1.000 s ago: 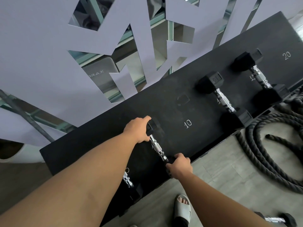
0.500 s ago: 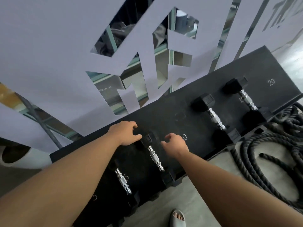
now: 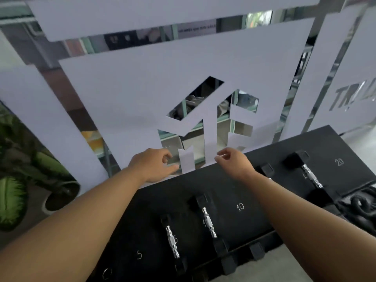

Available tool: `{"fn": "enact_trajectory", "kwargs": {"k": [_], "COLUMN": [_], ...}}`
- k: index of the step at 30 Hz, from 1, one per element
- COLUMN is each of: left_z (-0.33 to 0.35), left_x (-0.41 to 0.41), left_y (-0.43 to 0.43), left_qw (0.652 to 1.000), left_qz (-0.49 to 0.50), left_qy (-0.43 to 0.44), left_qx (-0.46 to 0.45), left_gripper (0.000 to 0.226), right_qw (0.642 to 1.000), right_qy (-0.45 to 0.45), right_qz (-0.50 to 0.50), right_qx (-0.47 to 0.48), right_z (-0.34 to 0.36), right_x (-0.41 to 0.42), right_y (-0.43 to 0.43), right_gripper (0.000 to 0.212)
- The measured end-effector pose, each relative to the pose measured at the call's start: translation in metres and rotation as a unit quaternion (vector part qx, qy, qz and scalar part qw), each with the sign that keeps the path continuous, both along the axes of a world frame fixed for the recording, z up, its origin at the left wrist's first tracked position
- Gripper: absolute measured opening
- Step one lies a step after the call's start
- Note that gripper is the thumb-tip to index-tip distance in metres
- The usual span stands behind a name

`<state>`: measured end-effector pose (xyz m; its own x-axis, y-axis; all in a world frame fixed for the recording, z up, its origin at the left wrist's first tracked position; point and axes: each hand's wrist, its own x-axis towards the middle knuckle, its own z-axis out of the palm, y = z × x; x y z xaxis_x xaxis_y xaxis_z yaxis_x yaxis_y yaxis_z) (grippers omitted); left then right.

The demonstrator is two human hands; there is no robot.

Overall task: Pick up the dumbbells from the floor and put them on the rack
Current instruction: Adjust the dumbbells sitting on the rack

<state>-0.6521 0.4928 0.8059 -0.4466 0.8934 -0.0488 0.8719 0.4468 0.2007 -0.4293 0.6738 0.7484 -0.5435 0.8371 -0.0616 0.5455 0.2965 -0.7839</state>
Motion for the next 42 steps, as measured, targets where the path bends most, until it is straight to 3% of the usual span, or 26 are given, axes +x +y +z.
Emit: {"fn": "enact_trajectory", "kwargs": {"k": [10, 15, 27, 36, 42], "left_z": [0.041, 0.046, 0.059, 0.025, -0.016], "left_x": [0.087, 0.135, 0.308, 0.540, 0.686], "left_y": [-0.182, -0.266, -0.313, -0.309, -0.315], "left_qw": [0.996, 0.994, 0.988, 0.984, 0.977], "left_qz": [-0.048, -0.066, -0.123, -0.154, -0.210], "left_qy": [-0.003, -0.013, -0.044, -0.060, -0.037], "left_qx": [0.072, 0.082, 0.083, 0.064, 0.016], "left_gripper": [0.060, 0.057, 0.061, 0.057, 0.062], "right_qw": [0.996, 0.995, 0.986, 0.986, 0.977], "right_qy": [0.053, 0.077, 0.107, 0.018, -0.106], "right_qz": [-0.041, -0.050, -0.127, -0.162, -0.170], "right_qx": [0.052, 0.026, 0.005, 0.031, 0.073], "right_z": [0.048, 0.050, 0.074, 0.042, 0.022], "right_x": [0.081, 0.119, 0.297, 0.545, 0.702], "right_y": [-0.186, -0.286, -0.389, -0.423, -0.440], "right_gripper": [0.032, 0.028, 0.026, 0.020, 0.036]}}
